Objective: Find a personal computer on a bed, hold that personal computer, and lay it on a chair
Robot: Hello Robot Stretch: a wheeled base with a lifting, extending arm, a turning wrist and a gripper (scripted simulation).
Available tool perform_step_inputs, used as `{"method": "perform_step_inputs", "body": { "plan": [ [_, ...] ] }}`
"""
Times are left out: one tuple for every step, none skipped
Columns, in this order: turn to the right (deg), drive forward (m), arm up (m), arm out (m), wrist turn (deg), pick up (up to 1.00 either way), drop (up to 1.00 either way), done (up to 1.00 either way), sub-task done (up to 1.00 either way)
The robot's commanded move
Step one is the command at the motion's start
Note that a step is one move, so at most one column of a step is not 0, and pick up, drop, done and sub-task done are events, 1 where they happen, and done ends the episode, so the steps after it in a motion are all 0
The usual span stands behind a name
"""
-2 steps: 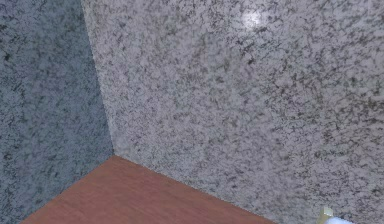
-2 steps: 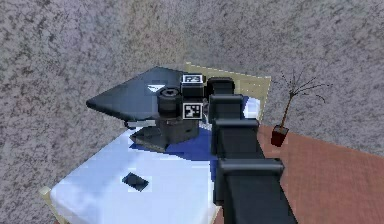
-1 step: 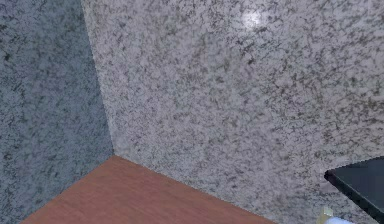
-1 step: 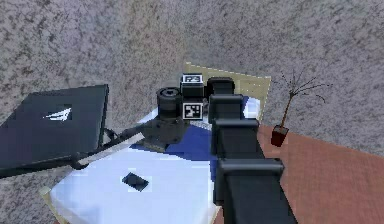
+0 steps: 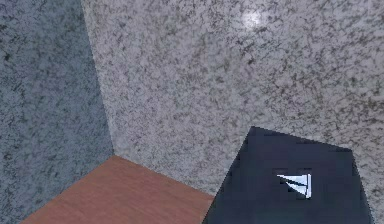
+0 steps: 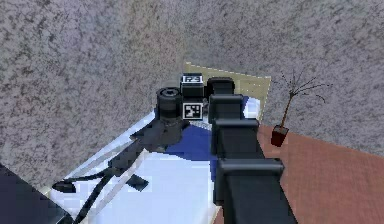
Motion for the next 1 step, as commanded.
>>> {"method": "perform_step_inputs", "body": {
  "plan": [
    [0.0,0.0,0.0,0.0,-12.0,0.0,0.0,0.0,0.0]
  ]
}}
